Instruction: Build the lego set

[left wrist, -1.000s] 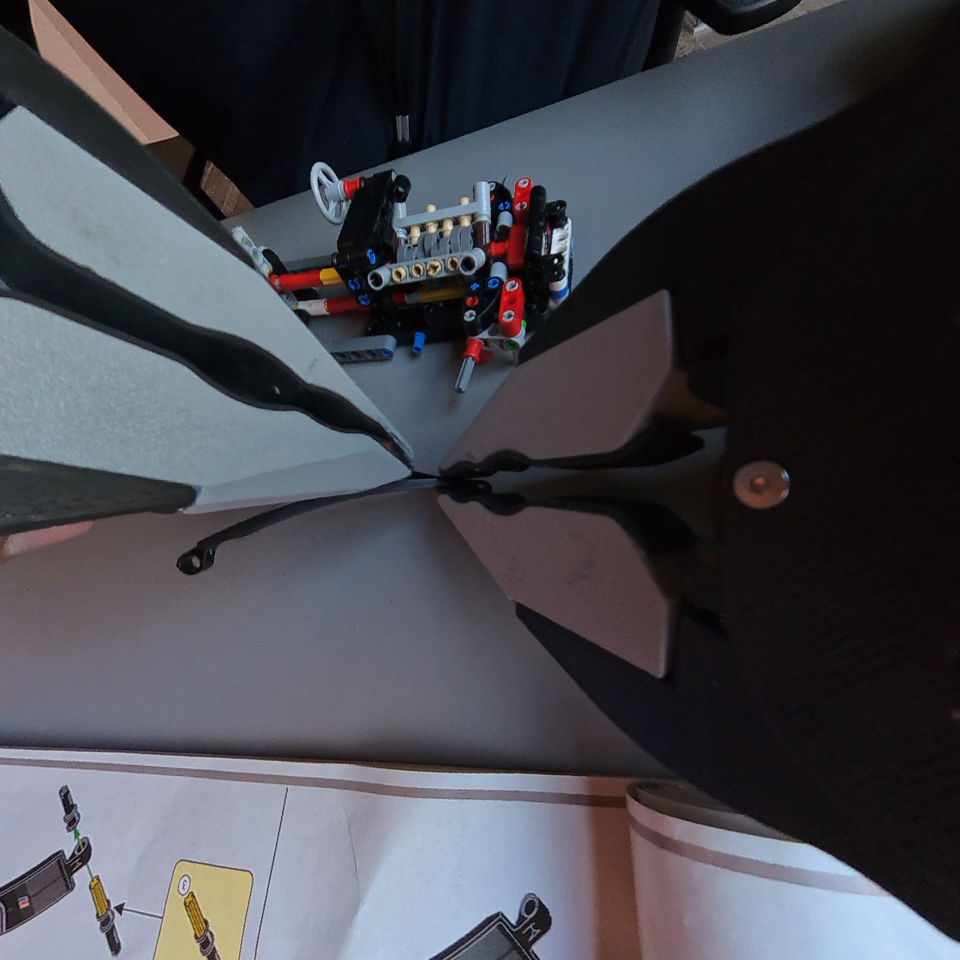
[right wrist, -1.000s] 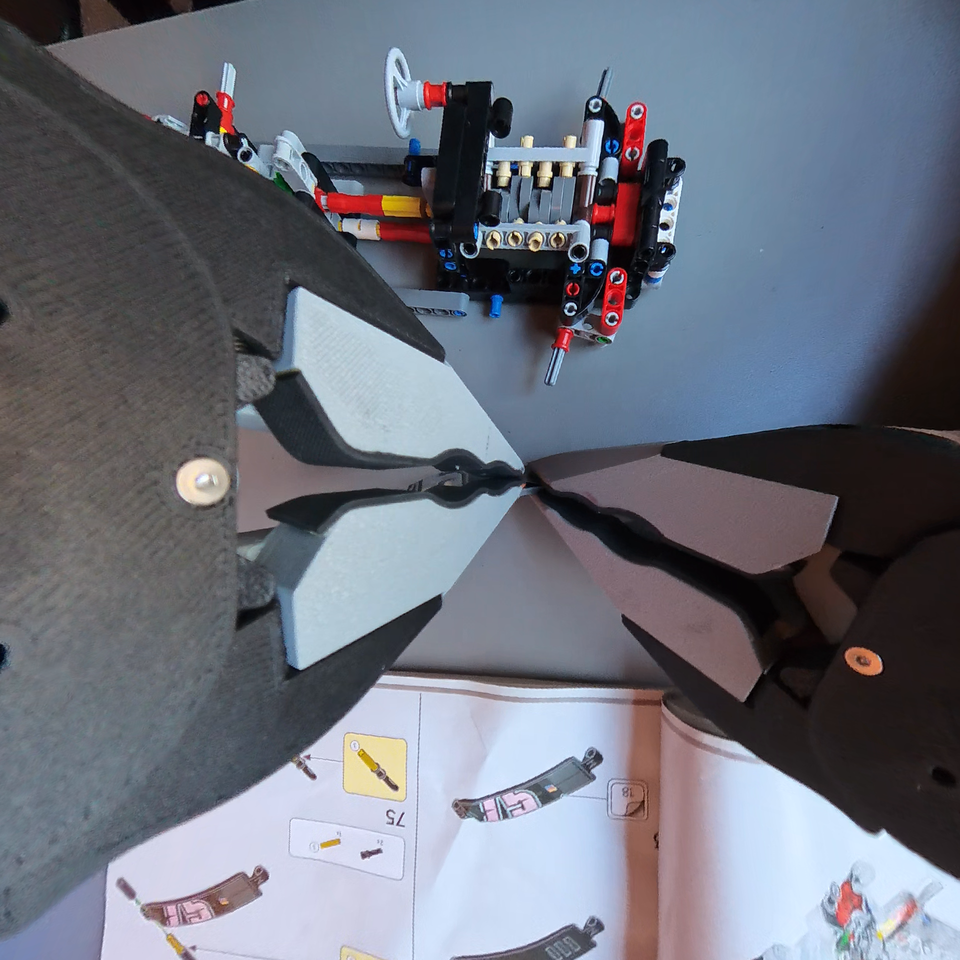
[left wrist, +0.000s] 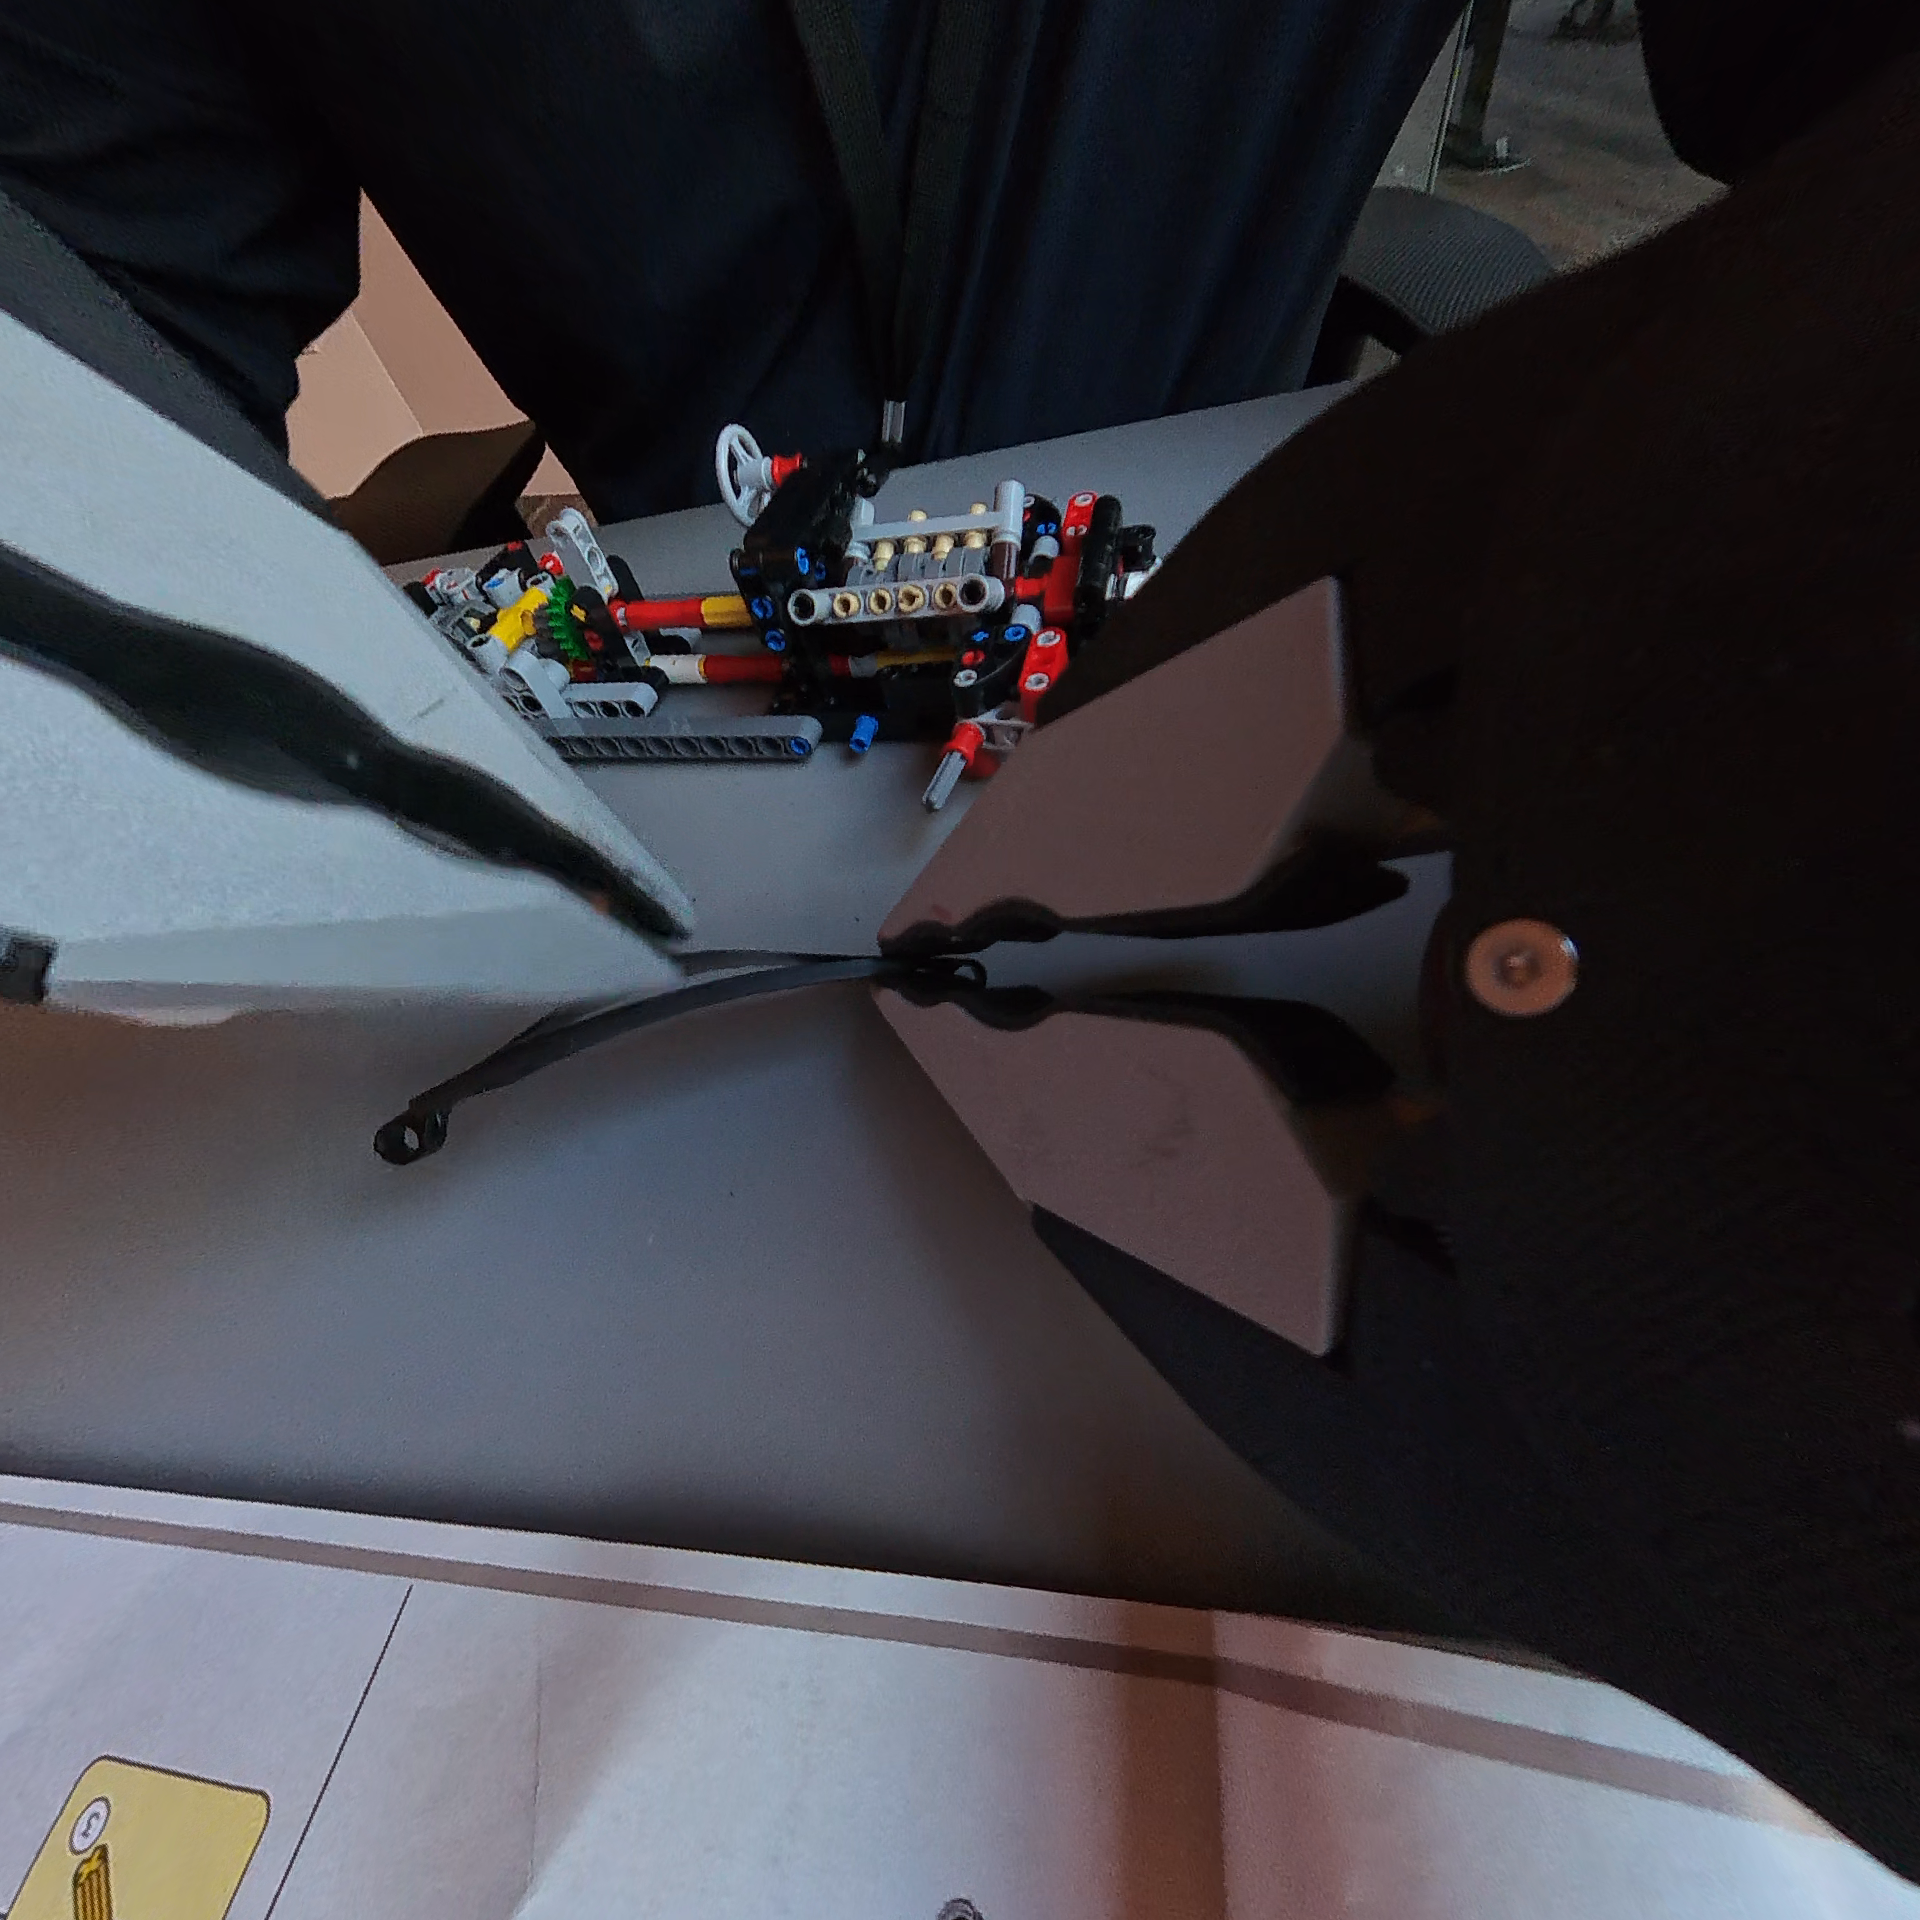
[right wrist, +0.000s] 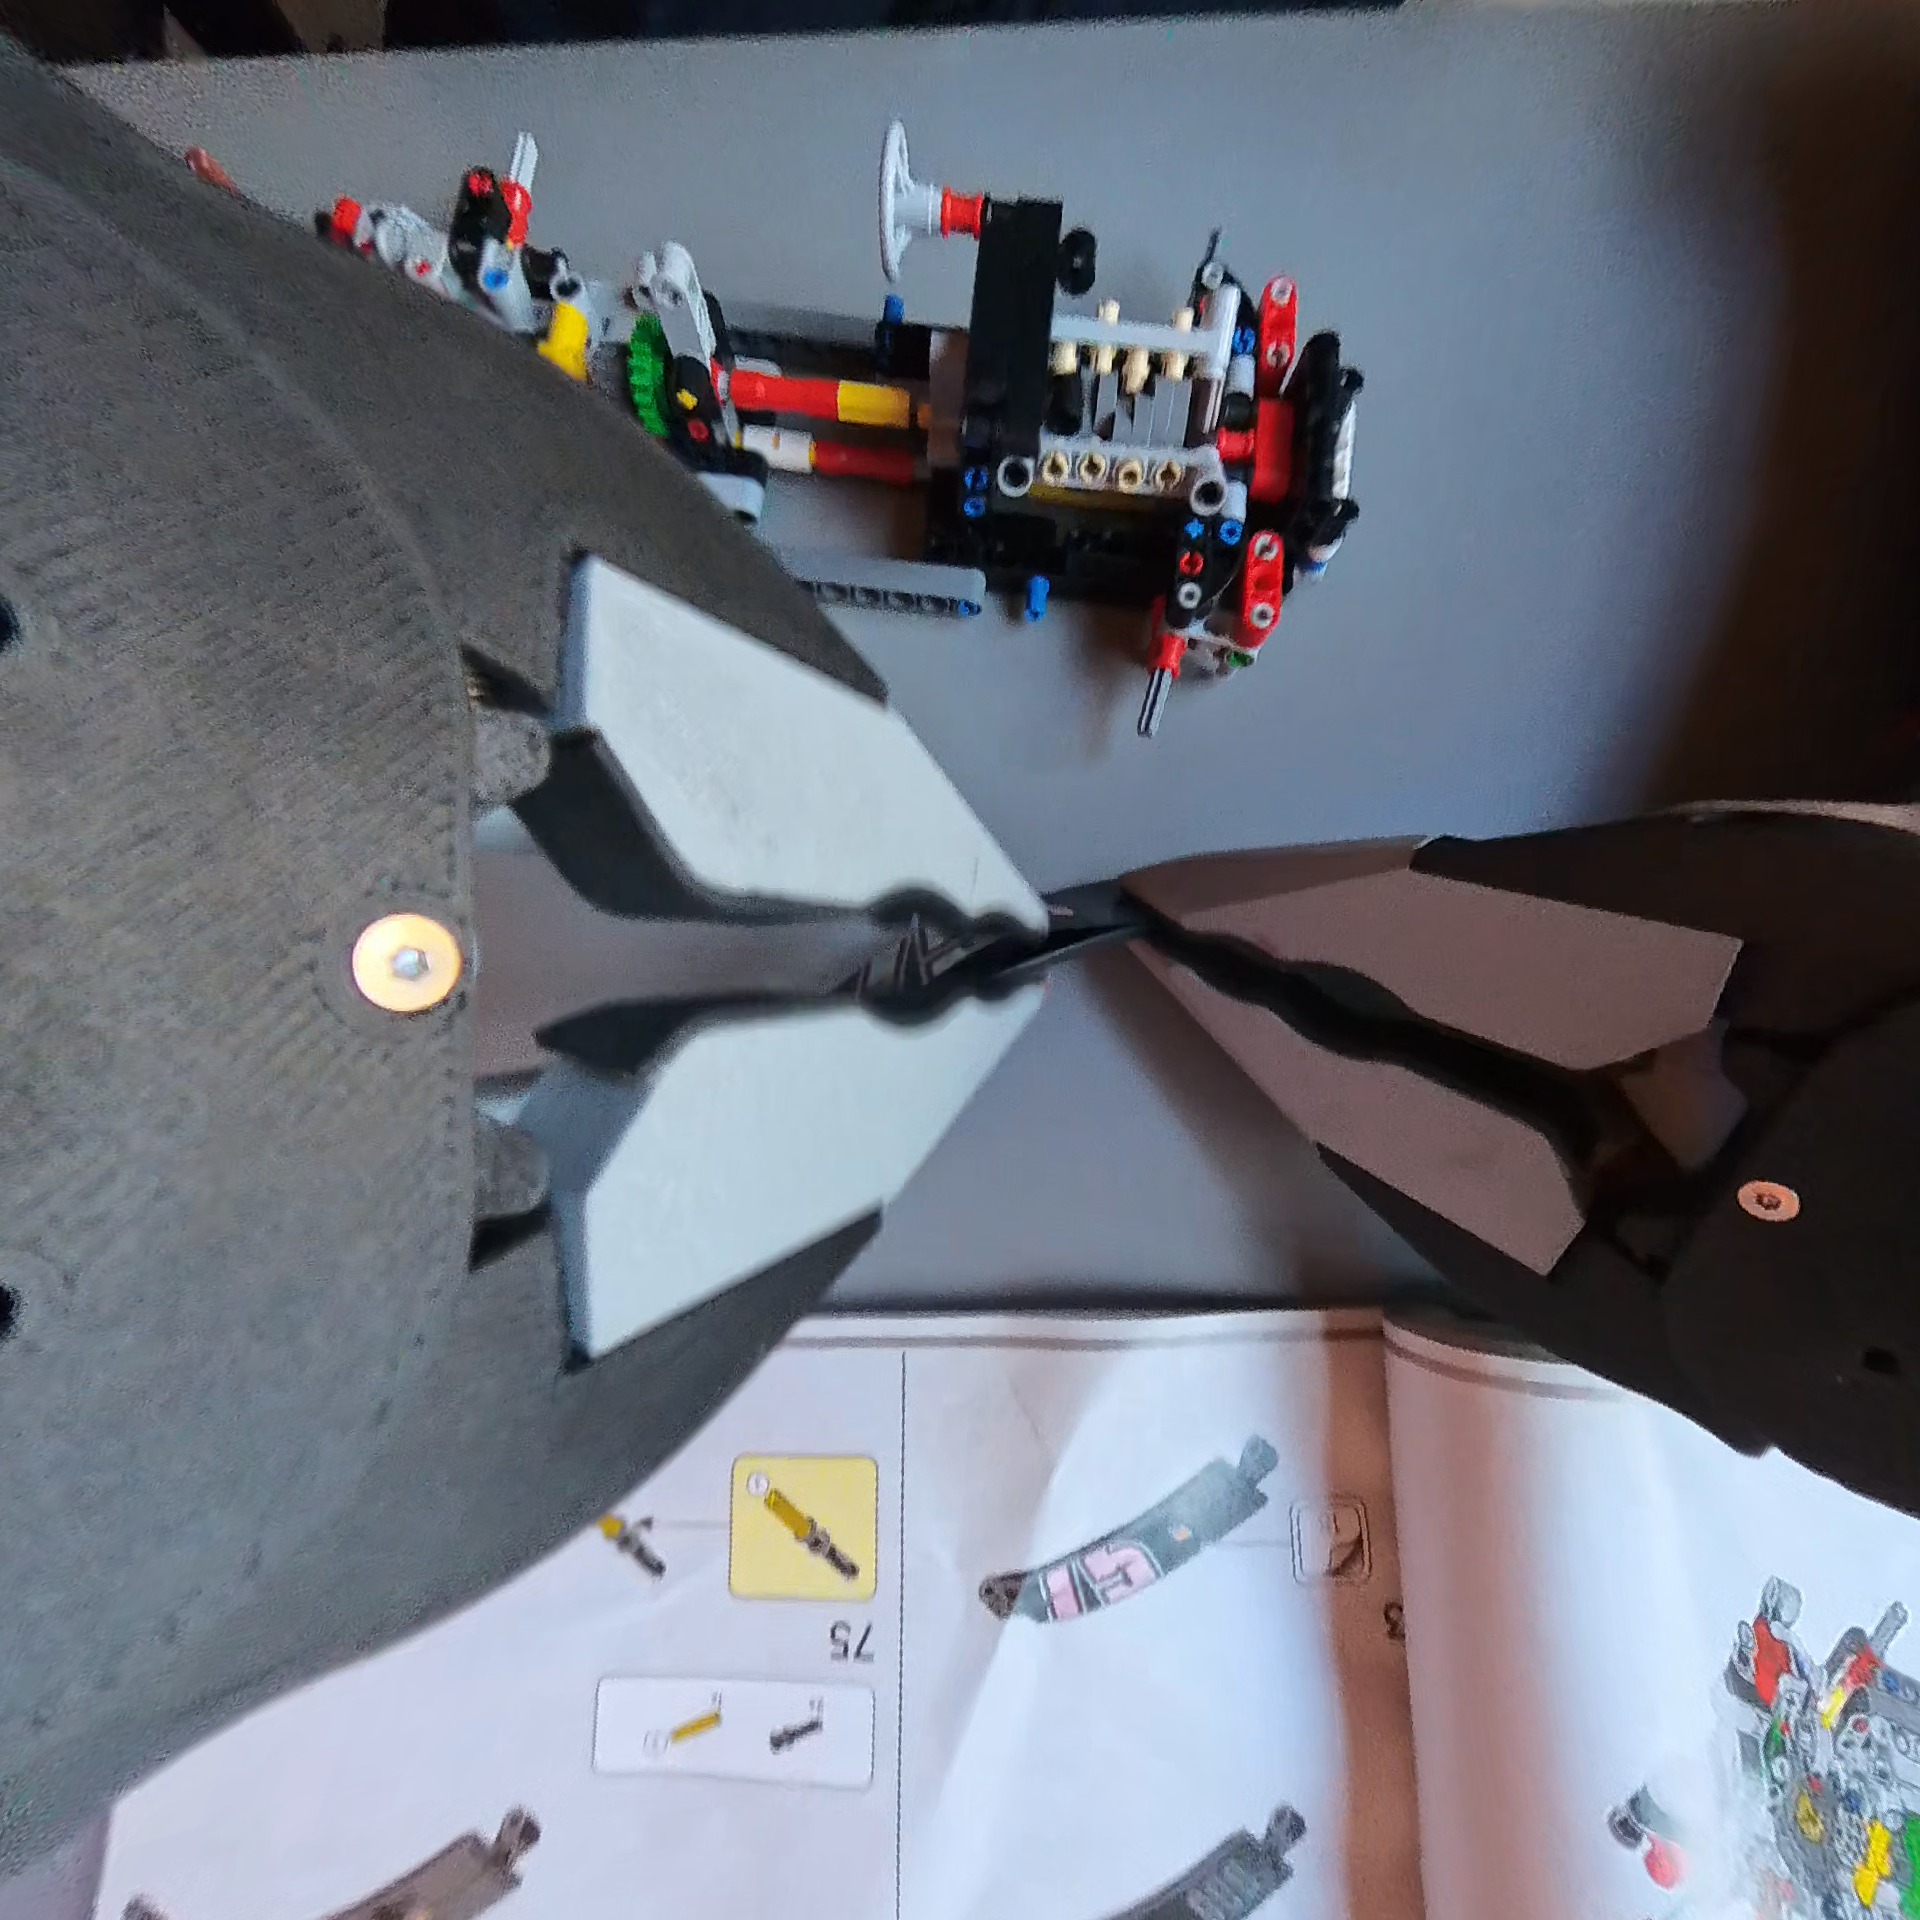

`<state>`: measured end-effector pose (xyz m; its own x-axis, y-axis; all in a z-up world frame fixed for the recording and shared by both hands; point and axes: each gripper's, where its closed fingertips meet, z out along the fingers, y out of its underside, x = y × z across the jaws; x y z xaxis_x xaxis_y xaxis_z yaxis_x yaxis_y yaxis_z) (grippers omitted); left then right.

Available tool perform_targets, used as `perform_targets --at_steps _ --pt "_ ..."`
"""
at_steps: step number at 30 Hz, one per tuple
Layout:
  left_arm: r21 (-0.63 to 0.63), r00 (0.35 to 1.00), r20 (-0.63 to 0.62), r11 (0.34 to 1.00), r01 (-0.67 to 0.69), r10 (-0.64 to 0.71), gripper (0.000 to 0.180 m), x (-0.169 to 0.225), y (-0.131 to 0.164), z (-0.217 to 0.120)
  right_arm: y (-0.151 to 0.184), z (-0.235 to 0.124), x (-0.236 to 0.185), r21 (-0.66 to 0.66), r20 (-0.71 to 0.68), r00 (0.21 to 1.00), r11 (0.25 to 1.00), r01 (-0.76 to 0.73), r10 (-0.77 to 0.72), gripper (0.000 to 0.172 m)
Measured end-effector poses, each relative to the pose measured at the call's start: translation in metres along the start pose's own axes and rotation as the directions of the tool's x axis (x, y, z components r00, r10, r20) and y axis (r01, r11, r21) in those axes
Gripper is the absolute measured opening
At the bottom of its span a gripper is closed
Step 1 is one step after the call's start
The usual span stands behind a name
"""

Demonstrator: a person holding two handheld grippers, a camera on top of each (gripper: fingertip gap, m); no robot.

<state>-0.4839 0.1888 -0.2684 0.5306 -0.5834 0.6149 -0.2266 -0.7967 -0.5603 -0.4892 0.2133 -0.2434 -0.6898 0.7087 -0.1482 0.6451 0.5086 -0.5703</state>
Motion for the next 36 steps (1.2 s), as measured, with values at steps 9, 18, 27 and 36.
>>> perform_targets --at_steps 9,18,27,36 --pt "-0.063 0.991 0.114 0.996 -0.064 0.071 0.000 -0.002 0.000 -0.002 0.003 0.001 -0.005 -0.051 -0.016 0.996 0.995 0.086 -0.087 0.036" --pt "-0.164 0.925 0.307 0.969 -0.183 0.226 0.000 -0.008 -0.004 -0.008 0.003 0.006 -0.001 -0.023 -0.120 0.991 0.998 0.056 -0.058 0.036" --pt "0.000 0.838 0.425 0.925 -0.379 0.343 0.000 -0.001 -0.047 -0.019 0.002 -0.120 0.017 0.555 -0.513 0.817 0.828 0.081 0.264 0.057" --pt "0.583 0.925 0.302 0.723 -0.370 0.230 0.000 0.044 -0.113 -0.058 -0.030 -0.135 0.012 0.850 0.048 0.935 0.477 -0.223 0.351 0.063"
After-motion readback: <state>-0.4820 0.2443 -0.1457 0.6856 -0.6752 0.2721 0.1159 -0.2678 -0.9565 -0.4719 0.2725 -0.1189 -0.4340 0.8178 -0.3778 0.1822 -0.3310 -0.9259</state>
